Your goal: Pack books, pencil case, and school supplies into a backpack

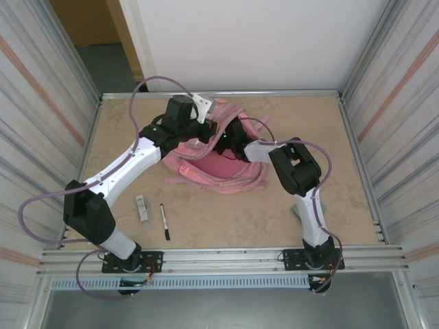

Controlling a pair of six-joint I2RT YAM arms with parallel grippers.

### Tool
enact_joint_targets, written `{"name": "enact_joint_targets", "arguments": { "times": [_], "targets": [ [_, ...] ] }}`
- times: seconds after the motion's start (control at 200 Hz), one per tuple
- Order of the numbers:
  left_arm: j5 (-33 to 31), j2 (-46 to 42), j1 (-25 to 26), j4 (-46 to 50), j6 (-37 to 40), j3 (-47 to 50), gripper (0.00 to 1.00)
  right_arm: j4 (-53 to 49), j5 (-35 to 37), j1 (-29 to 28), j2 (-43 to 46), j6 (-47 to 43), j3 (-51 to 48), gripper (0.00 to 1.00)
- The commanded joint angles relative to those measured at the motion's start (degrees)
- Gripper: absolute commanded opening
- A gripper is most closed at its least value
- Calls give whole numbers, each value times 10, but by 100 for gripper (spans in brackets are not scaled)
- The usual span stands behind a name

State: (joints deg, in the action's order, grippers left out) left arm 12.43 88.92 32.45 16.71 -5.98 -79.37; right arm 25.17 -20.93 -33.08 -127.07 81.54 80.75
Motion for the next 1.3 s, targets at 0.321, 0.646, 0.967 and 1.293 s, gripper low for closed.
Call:
{"name": "enact_joint_targets", "arguments": {
  "times": [0.321,0.646,0.967,1.293],
  "targets": [
    [16,-38,-25,-108,27,57,0,-147,-68,42,168,-129,-107,36],
    [2,-22,-28,-118,44,89,0,-505,94,60,388,-333,-179,45],
    [22,-1,-17,-117,61,138,0,-722,348,111,593,-296,-300,66],
    [10,14,36,-73,110,164,7,-803,324,278,700,-190,-430,81]
  ]
}}
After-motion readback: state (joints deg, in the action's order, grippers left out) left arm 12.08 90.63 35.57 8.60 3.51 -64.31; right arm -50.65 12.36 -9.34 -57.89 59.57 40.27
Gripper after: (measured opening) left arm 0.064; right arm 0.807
